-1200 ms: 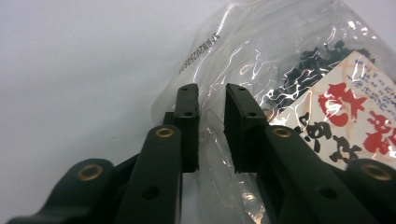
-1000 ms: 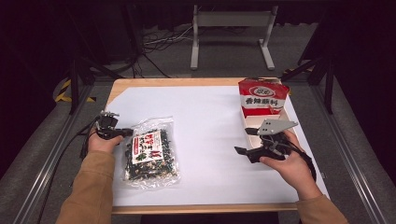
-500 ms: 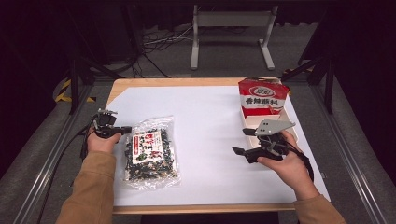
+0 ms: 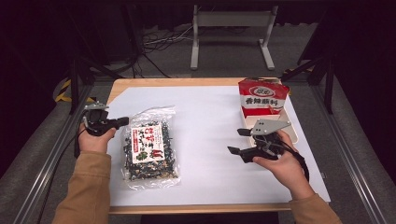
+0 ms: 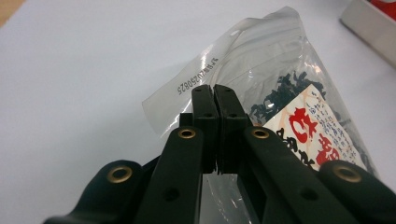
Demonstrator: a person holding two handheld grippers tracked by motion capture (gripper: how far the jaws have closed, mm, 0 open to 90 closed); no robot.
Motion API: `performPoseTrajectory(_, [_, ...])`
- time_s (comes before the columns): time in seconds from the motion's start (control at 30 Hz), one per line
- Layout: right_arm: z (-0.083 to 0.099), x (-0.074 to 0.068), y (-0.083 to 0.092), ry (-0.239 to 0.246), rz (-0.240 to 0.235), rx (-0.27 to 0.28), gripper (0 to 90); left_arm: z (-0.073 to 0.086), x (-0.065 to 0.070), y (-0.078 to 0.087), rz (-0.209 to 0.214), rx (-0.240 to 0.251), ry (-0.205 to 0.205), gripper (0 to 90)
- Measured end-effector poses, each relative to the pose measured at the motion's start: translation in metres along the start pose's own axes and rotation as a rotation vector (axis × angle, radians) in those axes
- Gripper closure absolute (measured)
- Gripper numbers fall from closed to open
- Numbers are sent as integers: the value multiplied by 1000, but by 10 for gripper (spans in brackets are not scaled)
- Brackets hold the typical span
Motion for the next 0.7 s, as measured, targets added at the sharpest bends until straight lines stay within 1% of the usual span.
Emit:
performPoseTrajectory(0.03, [0,0,0,0,0,0,284,-2,2,2,-1,9,-9,889])
performPoseTrajectory(0.2, [-1,-2,-1,0,-6,1,284,-10,16,15,18,56,-42,891])
performPoseTrajectory(0.27, [-3,-3,-2,2,-12,7,284,-14,22,21,21,77,-66,891])
performPoseTrajectory(0.3, [-4,-5,-3,2,-16,8,284,-15,25,24,26,83,-75,892])
performPoseTrajectory(0.4, [-6,-6,-4,6,-22,10,285,-19,32,30,30,100,-120,892])
performPoseTrajectory(0.47, [-6,-7,-4,8,-23,10,286,-20,34,32,37,108,-123,892])
performPoseTrajectory(0.7, [-15,-13,-10,24,-44,19,290,-26,50,47,44,150,-182,893])
Point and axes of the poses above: each handheld gripper's, and its own axes: y roughly backward along the jaws, z roughly out of its underside, x roughly to its right, the point moved 5 cm from there along -y, roughly forward along the jaws, and after that the axes turned 4 degrees about -x, right-handed, at the moved point
